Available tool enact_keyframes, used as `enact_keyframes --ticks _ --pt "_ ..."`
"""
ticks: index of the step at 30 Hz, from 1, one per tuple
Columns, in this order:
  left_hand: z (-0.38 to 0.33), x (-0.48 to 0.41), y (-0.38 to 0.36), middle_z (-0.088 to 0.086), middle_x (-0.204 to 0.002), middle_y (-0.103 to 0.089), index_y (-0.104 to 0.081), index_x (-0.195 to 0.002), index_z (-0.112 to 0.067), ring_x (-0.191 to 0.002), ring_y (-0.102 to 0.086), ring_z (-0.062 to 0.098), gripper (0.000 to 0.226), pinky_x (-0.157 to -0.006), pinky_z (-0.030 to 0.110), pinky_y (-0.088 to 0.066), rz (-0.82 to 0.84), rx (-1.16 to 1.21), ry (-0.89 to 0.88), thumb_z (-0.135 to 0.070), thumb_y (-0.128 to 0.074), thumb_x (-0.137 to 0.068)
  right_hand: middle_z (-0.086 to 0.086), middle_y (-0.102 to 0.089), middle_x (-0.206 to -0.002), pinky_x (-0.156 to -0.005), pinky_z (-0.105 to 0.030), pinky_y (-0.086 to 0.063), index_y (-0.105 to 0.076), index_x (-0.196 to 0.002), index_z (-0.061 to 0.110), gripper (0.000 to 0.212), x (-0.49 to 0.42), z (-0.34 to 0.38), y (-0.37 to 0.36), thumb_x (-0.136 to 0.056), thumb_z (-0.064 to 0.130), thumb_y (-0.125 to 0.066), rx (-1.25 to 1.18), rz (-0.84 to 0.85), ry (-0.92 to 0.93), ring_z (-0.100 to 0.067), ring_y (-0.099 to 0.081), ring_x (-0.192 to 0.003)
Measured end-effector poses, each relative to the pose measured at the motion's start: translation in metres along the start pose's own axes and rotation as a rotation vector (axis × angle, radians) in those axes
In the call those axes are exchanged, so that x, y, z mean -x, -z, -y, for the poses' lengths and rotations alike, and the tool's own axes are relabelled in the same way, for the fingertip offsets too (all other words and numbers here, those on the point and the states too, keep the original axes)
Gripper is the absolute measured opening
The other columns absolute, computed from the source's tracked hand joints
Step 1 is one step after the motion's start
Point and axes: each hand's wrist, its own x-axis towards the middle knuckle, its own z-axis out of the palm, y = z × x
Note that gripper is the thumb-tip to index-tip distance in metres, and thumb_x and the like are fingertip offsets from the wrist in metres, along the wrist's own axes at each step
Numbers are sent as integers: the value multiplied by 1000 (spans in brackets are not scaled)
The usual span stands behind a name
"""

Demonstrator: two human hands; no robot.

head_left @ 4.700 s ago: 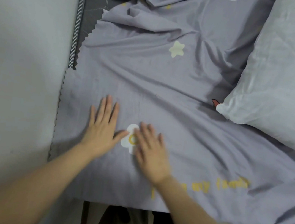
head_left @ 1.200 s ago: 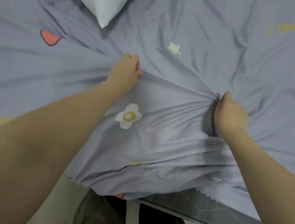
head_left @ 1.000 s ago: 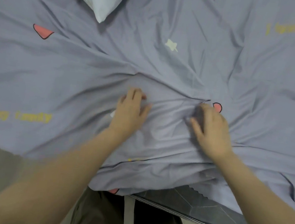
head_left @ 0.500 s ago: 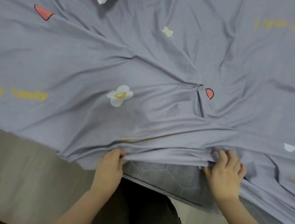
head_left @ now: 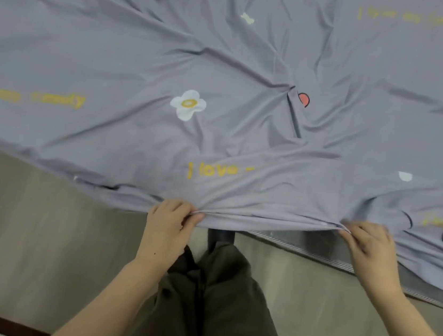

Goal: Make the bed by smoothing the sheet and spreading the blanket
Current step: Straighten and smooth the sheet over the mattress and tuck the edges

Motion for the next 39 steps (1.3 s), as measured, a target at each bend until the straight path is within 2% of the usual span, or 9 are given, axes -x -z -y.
enact_keyframes --ticks 6,14,20,24,26,29,32,35,39 --pt "19 50 -34 -14 -84 -50 -66 -75 -24 -88 -54 14 18 -79 31 -23 169 -70 155 -40 -68 -84 7 -32 -48 -46 -19 -25 -39 -52 17 50 17 -17 3 -89 43 -60 -303 560 -286 -6 -34 -45" --pt "12 73 -66 -9 -94 -57 -62 -87 -24 -98 -56 15 17 -86 28 -30 358 -160 274 -38 -54 -92 7 -53 -68 -67 -26 -38 -50 -62 22 39 -14 -16 -39 -91 48 -55 279 1194 -77 -13 -50 -70" --pt "-9 70 -83 2 -127 -35 -60 -101 -23 -124 -31 29 14 -104 46 -33 187 3 810 -32 -61 -90 0 -58 -67 -68 -28 -37 -66 -69 8 20 -18 -4 -32 -85 21 -69 -345 992 -294 -12 -50 -69" --pt "-31 53 -93 9 -142 -21 -41 -128 -19 -127 -39 31 59 -102 45 -44 -382 841 1332 -20 -76 -81 -1 -62 -75 -65 -15 -40 -70 -74 10 22 -20 -6 -6 -68 30 -75 -906 834 -467 -8 -55 -73" --pt "-43 46 -97 10 -151 -24 -23 -145 -27 -128 -46 33 84 -98 59 -45 -409 1350 1496 -35 -76 -81 0 -63 -75 -62 -11 -43 -71 -75 11 22 -23 -9 2 -65 30 -75 -1026 836 -457 -8 -56 -72" --pt "-64 40 -109 17 -150 -34 -16 -152 -27 -125 -50 37 98 -88 67 -43 -167 1870 1463 -65 -62 -75 -14 -53 -76 -62 -22 -36 -69 -76 9 18 -27 -14 10 -72 26 -73 -1000 955 -418 -24 -43 -74" --pt "-80 31 -114 15 -124 -65 -46 -139 -18 -108 -65 34 88 -81 59 -54 -1 1948 1288 -72 -62 -71 -28 -49 -79 -63 -18 -38 -69 -78 3 17 -30 -13 15 -75 19 -72 -883 1110 -350 -30 -38 -77" --pt "-87 27 -117 12 -114 -71 -58 -126 -18 -101 -69 32 57 -82 48 -57 -22 1975 1222 -51 -70 -82 -14 -66 -75 -64 -13 -46 -72 -77 5 16 -32 -7 15 -73 20 -74 -841 1156 -334 -17 -59 -71" --pt "-88 38 -119 12 -109 -73 -61 -124 -16 -95 -72 30 37 -74 41 -58 -247 2017 1194 -14 -59 -87 -1 -53 -63 -58 -16 -37 -64 -66 13 20 -25 -12 3 -86 14 -66 -743 1070 -391 -11 -46 -62"
